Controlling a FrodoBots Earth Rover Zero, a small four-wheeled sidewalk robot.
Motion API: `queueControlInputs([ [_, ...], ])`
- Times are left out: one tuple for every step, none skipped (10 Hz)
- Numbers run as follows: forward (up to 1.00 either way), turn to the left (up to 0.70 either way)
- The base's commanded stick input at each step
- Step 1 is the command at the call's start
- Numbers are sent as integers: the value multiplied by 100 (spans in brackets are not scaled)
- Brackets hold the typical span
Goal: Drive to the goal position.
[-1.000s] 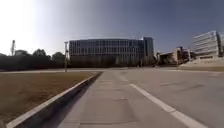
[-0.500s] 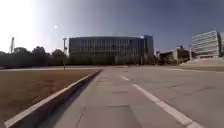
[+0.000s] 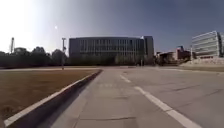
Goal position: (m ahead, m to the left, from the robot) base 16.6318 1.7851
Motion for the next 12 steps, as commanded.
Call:
queueControlInputs([
  [70, 12],
  [70, 35],
  [70, 26],
  [70, 12],
  [70, 3],
  [70, 2],
  [70, 0],
  [70, 0],
  [70, 0],
  [70, 0],
  [70, -3],
  [70, -33],
])
